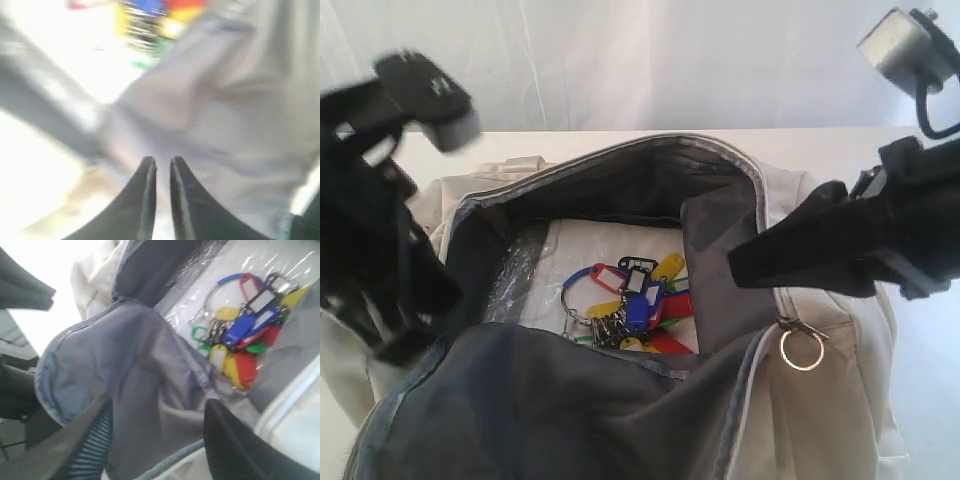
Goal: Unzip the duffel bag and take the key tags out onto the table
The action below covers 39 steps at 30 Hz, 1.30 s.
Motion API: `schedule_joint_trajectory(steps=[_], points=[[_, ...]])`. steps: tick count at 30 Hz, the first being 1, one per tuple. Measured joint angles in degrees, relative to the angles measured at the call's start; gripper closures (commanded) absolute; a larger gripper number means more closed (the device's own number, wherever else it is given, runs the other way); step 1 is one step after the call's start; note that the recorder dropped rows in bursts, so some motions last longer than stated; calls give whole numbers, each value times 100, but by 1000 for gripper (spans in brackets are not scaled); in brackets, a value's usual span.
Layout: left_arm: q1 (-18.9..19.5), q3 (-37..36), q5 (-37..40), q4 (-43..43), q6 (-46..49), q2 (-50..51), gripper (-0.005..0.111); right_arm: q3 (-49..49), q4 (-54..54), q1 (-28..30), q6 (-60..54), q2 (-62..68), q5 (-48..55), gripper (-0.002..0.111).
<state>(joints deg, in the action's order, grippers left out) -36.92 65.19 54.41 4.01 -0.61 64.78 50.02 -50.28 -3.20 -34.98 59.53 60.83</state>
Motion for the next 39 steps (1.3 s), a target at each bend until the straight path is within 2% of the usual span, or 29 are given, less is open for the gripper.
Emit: schedule_joint_trajectory(steps=[4, 7, 8, 13, 16, 17, 18, 19, 20, 22, 23, 24, 30, 31, 32, 36, 39], points=[[804, 553, 604, 601, -57, -94, 94, 580, 725, -14, 370, 0, -84, 84], [1497, 609, 780, 342, 325, -106, 107, 955, 1213, -14, 529, 0, -35, 104], [1749, 580, 805, 134, 522, -96, 107, 1051, 1434, -14, 596, 0, 18, 108], [2933, 288, 515, -879, 1145, 13, 107, 1204, 2652, -14, 1213, -24, 271, 108], [3707, 216, 344, -1792, 1690, 85, 104, 1204, 2883, -14, 1396, -131, 350, 108], [3937, 216, 355, -2147, 1885, 157, 100, 1204, 2886, -14, 1409, -187, 361, 108], [4103, 216, 369, -2489, 2013, 228, 87, 1214, 2886, -14, 1422, -231, 387, 108], [4442, 216, 423, -3014, 2264, 464, 79, 1214, 2886, -14, 1445, -286, 452, 108], [4547, 216, 462, -3152, 2332, 605, 56, 1214, 2886, -14, 1445, -309, 491, 108], [4759, 216, 472, -3286, 2524, 1026, 25, 1214, 2886, -14, 1445, -309, 526, 108], [4803, 216, 447, -3286, 2564, 1251, 21, 1214, 2838, -14, 1445, -309, 526, 108], [4813, 216, 412, -3286, 2564, 1364, 21, 1214, 2779, -14, 1445, -309, 526, 108], [4811, 150, 226, -3779, 2721, 2488, 35, 1214, 2448, -14, 1445, -309, 484, 108], [4811, 86, 226, -3996, 2927, 2703, 42, 1214, 2439, -14, 1445, -309, 484, 108], [4811, 28, 226, -4155, 3141, 2830, 58, 1214, 2426, -14, 1445, -309, 484, 108], [4811, -180, 162, -4530, 3736, 3147, 104, 1214, 2402, -14, 1445, -309, 484, 108], [4811, -196, 100, -4441, 3748, 3175, 106, 1214, 2352, -14, 1445, -309, 484, 108]])
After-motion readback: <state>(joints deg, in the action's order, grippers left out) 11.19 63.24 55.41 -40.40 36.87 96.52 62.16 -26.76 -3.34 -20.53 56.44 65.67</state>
